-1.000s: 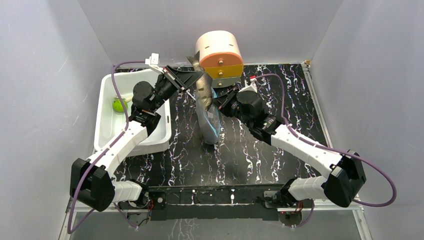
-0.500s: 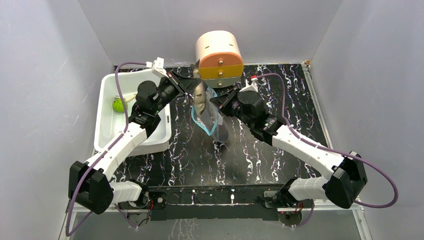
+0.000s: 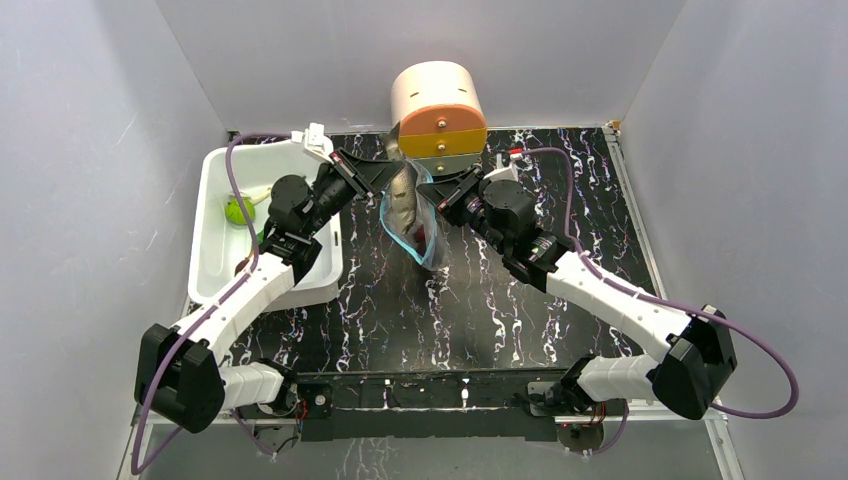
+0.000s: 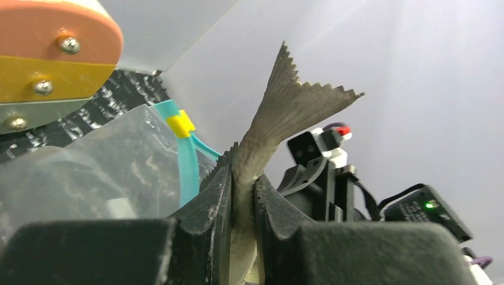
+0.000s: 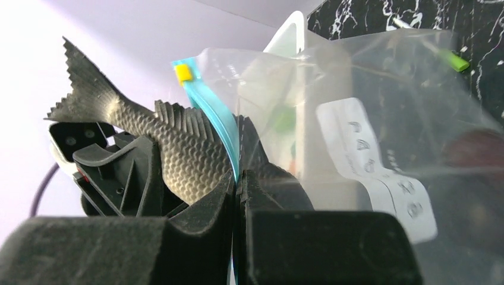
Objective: Place the food in the zip-top bag and seal the zipper
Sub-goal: Place the fake fish in the zipper food storage bag.
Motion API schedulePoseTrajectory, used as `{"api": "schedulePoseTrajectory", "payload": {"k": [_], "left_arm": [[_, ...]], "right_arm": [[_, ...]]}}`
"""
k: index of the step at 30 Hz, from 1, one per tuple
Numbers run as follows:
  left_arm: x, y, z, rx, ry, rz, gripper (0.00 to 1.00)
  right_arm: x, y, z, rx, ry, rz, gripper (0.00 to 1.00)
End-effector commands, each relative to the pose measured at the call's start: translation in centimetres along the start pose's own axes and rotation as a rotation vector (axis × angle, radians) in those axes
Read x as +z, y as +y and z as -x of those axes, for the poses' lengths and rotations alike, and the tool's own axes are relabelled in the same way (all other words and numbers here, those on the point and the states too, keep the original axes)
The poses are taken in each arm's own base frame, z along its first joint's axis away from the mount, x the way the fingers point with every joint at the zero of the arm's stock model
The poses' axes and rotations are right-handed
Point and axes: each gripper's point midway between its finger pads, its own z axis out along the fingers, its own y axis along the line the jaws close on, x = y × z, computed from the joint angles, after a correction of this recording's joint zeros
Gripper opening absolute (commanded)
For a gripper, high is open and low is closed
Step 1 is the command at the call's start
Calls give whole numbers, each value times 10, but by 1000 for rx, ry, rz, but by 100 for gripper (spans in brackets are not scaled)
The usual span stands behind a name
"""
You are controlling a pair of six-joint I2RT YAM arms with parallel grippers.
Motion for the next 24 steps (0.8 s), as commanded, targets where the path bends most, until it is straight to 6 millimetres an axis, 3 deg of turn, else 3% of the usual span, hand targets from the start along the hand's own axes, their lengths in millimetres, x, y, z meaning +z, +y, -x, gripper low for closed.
{"api": "schedulePoseTrajectory", "payload": {"k": [1, 4, 8, 10, 12, 14, 19, 24], "left_arm": [[-14, -46, 22, -10, -105, -169, 0], [-21, -51, 25, -17, -143, -206, 0], [-22, -35, 13, 43, -104, -147, 2], [-25, -33, 12, 43, -100, -133, 14], [-25, -31, 9, 49, -74, -106, 38], [-26, -28, 4, 57, -27, -70, 50], [-33, -26, 3, 108, 23, 0, 59], [-50, -14, 1, 175, 79, 132, 60]], "right_arm": [[-18, 48, 14, 146, -29, 172, 0], [-25, 49, 12, 215, -10, 191, 0], [-32, 54, 21, 235, -44, 213, 0], [-32, 54, 21, 234, -45, 214, 0], [-31, 53, 21, 229, -46, 211, 0], [-31, 52, 21, 219, -47, 208, 0], [-32, 52, 25, 196, -66, 198, 0], [-34, 53, 29, 178, -86, 198, 0]]}}
